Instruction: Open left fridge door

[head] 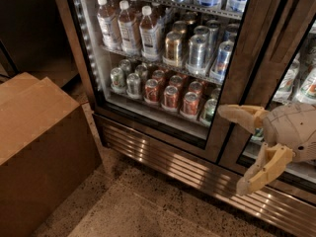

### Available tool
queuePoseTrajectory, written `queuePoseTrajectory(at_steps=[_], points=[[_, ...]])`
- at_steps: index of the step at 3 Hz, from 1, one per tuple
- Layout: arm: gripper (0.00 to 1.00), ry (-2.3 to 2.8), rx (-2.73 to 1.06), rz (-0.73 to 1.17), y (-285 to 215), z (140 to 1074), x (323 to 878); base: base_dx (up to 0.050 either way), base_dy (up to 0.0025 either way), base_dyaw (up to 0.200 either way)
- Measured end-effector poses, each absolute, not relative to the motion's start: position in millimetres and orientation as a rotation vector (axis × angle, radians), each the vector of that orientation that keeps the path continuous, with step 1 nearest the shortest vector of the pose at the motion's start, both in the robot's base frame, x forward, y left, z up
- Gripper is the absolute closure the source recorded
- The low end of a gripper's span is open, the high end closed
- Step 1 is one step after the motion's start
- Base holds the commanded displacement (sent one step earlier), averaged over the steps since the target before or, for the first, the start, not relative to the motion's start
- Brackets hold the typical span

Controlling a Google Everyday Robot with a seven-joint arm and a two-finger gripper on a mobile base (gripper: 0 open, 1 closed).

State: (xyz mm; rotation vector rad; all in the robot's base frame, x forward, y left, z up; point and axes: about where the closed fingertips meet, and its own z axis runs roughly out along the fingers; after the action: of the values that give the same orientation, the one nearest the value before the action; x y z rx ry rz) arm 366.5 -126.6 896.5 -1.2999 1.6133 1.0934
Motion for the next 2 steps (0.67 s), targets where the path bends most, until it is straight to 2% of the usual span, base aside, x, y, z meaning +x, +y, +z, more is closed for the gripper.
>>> queuePoseTrajectory(at_steps=[2], points=[[0.0, 1.553, -1.149, 1.03, -127.5, 898.6, 366.3, 0.0, 0.0, 0.0]])
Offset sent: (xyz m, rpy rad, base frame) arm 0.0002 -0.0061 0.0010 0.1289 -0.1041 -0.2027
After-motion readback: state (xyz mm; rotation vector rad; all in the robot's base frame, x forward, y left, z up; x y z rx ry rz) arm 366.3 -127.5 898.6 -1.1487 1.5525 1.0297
